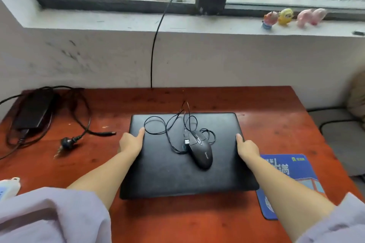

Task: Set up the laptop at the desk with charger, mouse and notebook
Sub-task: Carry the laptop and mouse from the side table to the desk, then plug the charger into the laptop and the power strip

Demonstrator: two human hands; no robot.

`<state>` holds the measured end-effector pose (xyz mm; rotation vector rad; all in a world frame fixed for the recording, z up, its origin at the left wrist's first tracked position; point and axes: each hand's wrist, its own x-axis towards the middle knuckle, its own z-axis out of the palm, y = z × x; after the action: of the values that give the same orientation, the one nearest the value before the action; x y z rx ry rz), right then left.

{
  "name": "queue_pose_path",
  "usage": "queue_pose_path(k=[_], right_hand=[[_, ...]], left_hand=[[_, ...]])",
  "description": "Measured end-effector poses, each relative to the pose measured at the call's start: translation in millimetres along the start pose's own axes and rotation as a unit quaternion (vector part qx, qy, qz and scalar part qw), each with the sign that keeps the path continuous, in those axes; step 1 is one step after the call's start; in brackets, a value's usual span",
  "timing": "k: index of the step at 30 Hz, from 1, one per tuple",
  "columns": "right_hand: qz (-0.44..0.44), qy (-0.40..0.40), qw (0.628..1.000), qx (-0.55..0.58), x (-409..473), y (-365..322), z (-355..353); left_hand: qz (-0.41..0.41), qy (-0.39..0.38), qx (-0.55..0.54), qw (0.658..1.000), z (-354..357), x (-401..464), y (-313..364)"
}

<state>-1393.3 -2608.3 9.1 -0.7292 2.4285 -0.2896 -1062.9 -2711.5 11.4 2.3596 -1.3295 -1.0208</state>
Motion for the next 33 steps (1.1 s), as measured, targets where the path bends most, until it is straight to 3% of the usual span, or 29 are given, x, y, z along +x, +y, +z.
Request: queue_pose_path(k=[14, 24, 31, 33], right_hand=[[-0.048, -0.027, 0.996, -0.070, 62, -28, -4], [-0.069, -0.014, 0.992, -0.101, 67, -28, -11], [-0.059, -0.048, 0.990, -0.119, 52, -40, -15], [-0.077, -0.007, 0.989, -0.124, 43, -51, -17]], left_hand=[[-0.050, 0.044, 0.021, 0.998, 33, 38, 29], [-0.043, 0.092, 0.015, 0.995, 35, 41, 25], [-0.043, -0.010, 0.066, 0.997, 15, 30, 29], [-0.019, -0.024, 0.066, 0.997, 5, 22, 25]])
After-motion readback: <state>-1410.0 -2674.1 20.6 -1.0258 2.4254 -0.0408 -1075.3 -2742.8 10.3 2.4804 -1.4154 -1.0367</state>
